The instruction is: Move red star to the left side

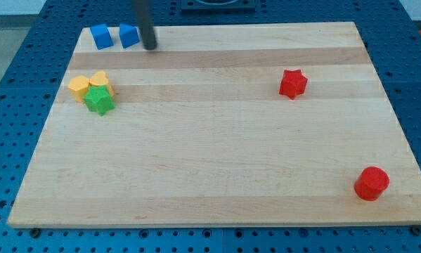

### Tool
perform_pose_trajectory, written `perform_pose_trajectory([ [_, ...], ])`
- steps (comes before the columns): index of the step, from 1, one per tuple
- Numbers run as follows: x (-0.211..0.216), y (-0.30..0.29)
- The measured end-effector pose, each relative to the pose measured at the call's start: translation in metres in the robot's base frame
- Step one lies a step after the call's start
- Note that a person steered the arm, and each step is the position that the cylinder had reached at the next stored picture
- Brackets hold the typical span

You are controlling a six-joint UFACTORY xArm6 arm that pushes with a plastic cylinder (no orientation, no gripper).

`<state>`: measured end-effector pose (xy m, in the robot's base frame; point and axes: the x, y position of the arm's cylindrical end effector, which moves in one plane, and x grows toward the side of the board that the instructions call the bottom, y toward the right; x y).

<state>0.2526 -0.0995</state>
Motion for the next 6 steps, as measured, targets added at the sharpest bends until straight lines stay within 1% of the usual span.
perform_pose_trajectory([
  [2, 0.072, 0.256],
  [3, 0.089, 0.350],
  [4, 0.132, 0.289],
  [5, 0.095, 0.213],
  [6, 0.094, 0.165],
])
